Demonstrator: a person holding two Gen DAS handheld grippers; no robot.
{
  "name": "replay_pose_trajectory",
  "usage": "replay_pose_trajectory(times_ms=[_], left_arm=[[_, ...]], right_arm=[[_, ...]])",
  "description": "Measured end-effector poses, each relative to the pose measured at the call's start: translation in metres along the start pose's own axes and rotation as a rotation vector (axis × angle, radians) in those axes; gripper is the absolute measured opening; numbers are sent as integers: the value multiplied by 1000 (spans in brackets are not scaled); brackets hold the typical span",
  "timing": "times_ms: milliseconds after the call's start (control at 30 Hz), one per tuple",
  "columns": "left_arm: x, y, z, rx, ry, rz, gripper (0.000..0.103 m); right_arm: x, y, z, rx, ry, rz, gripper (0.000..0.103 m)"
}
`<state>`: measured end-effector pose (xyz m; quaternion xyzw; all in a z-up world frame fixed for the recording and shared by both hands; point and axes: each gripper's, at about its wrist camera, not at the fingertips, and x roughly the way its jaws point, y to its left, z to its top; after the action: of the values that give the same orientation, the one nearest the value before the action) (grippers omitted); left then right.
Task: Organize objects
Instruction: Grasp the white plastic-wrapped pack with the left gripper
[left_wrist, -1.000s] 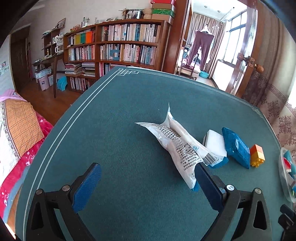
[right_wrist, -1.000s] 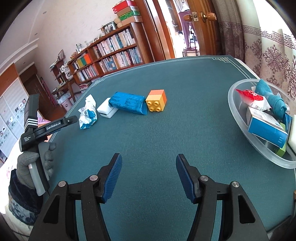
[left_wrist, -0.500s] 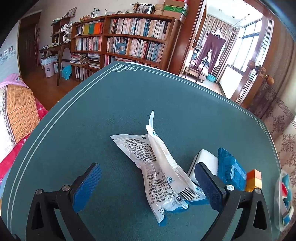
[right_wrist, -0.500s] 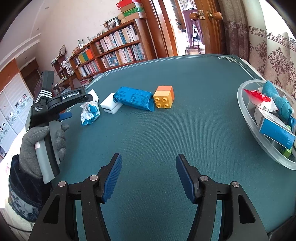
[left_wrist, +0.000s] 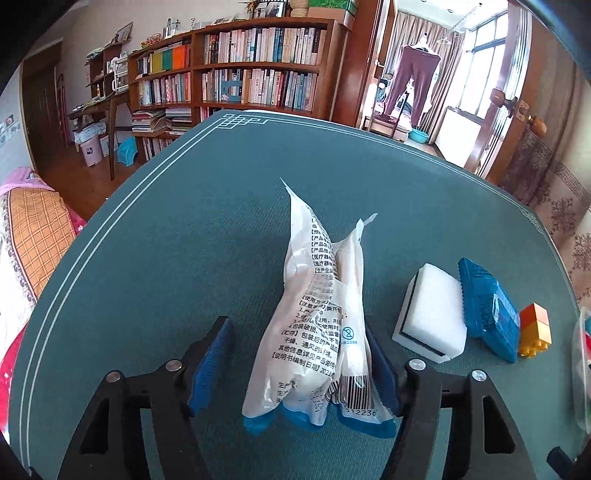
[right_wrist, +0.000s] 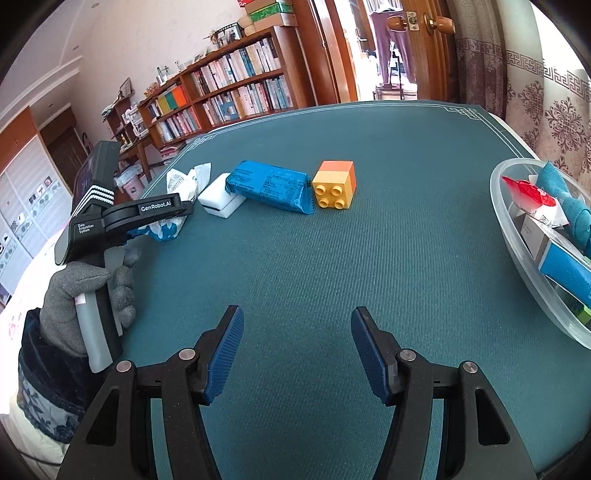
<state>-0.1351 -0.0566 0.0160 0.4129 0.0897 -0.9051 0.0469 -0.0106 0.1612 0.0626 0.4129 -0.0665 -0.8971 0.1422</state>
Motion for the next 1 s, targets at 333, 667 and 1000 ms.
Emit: replay_pose_trajectory(times_ms=[333,667,1000], left_arm=[[-15,-6,-4,43,-59,-5,53],[-30,-7,-3,44,-123,-8,53],[-29,-11,-6,44,-114,-23,53]], right_arm=[[27,-3,39,-4,-26,-68,62],[73,-13,80,11,-20,-147,62],[100,-9,102,7,3,-187,43]])
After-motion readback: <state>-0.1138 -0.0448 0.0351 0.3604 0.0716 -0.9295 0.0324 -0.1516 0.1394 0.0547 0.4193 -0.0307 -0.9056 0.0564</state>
